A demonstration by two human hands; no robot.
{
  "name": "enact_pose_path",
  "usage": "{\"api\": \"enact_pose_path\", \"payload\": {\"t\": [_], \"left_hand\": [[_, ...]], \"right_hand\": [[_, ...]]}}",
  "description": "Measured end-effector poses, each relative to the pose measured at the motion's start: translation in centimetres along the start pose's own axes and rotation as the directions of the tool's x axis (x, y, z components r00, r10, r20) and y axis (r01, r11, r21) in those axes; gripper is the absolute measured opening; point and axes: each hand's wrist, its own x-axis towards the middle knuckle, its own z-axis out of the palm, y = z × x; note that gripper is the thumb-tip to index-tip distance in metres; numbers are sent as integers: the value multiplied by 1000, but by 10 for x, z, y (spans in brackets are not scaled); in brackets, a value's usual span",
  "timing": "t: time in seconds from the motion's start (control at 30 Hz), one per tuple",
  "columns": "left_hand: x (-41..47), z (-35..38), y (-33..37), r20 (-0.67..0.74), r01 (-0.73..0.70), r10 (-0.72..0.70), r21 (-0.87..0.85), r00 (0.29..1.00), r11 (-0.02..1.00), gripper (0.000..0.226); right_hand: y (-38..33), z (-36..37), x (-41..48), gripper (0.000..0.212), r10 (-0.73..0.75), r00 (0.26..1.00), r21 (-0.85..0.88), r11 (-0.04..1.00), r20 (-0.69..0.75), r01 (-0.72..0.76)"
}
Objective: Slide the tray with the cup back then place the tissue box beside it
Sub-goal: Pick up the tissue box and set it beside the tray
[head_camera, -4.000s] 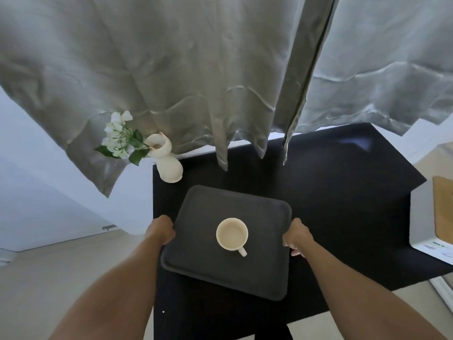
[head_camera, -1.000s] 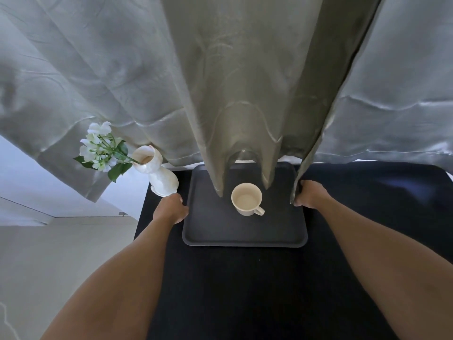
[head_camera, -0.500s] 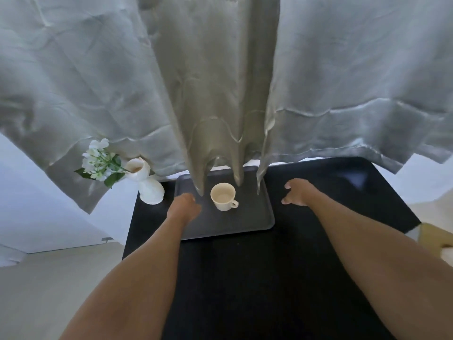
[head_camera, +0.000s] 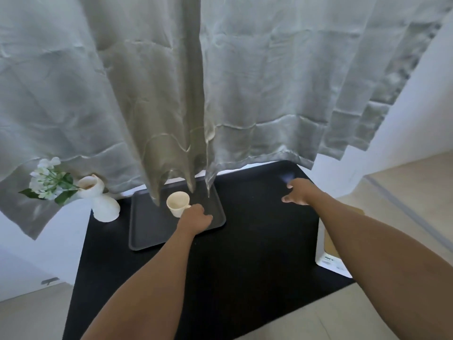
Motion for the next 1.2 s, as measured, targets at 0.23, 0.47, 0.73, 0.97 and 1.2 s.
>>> {"api": "enact_pose_path", "payload": {"t": [0.23,0.47,0.73,0.97,1.2], "left_hand": [[-24,58,59,148,-1,11,-69,989,998,50],[-38,124,116,283,70,-31,-126,959,990,71],[-51,205,175,408,338,-216,-255,887,906,62],[-61,241,211,561,569,-296,-408,773,714,58],[-58,256,227,590,634,-349,-389,729,668,54]], "right_hand": [[82,-24,-9,60,89,994,31,996,-67,-87],[160,-30,7,57,145,988,143,980,-53,-136],[222,-25,59,67,140,989,107,984,55,-145],[249,-8,86,69,105,987,73,991,120,-114],[258,3,98,63,86,986,81,992,145,-98]]}}
